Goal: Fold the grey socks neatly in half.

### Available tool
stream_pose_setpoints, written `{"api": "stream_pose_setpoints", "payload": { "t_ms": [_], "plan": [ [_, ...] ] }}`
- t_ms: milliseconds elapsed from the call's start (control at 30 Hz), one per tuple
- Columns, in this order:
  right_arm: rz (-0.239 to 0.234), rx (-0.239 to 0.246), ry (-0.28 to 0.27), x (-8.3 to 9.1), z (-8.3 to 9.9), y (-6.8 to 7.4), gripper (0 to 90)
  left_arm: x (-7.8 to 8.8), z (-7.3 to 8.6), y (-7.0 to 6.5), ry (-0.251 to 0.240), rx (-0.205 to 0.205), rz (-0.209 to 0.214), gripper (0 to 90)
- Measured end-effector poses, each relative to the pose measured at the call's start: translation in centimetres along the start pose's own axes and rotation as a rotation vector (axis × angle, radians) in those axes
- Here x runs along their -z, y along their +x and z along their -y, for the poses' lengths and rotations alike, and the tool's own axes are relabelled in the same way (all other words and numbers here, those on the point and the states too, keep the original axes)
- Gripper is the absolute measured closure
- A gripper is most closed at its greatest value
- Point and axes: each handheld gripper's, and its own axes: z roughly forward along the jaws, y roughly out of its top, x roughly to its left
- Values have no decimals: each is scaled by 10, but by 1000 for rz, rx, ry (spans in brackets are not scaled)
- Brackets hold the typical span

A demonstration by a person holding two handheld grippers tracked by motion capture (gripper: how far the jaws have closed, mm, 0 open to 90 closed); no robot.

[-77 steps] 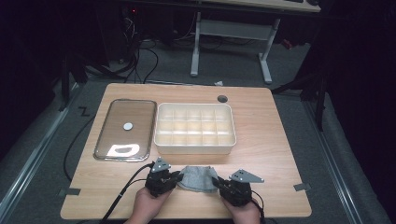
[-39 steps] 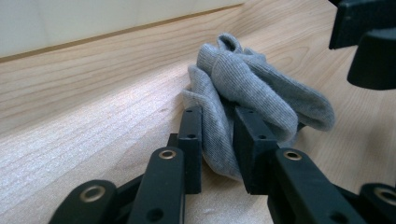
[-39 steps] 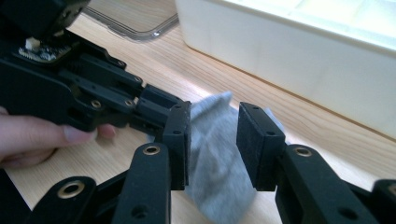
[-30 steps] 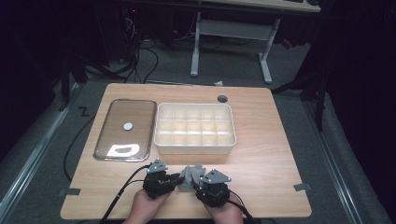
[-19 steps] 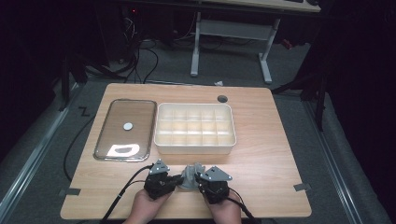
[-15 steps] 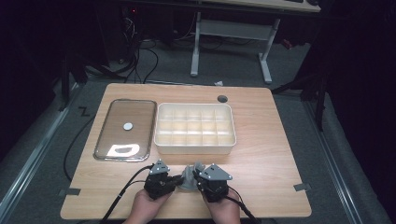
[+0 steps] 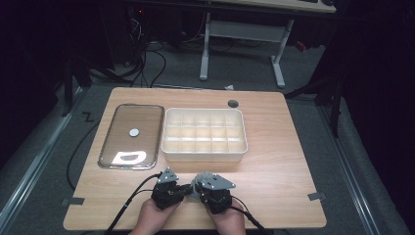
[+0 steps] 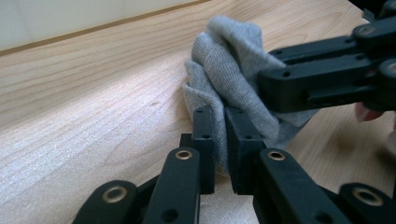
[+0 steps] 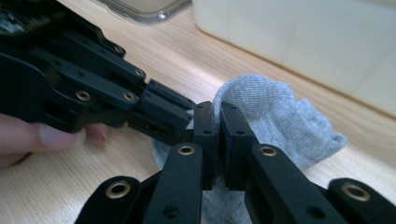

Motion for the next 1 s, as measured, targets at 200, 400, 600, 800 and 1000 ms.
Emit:
{"api": "stream_pose_setpoints", "payload": {
  "t_ms": [200, 400, 600, 800, 1000],
  "plan": [
    [-20, -13, 14, -4, 9, -1, 870, 0, 0, 1, 20, 4, 12, 814],
    [-31, 2, 33, -7, 9, 1, 870, 2, 2, 3, 54, 31, 52, 775],
    [-50, 20, 41, -8, 13, 4, 870, 7, 3, 12, 54, 77, 93, 722],
    [-61, 40, 41, -10, 15, 5, 869, 21, -1, 13, -35, 57, 57, 754],
    [-94, 53, 34, -11, 16, 12, 867, 38, -9, 0, -133, -52, 9, 855]
  ]
}}
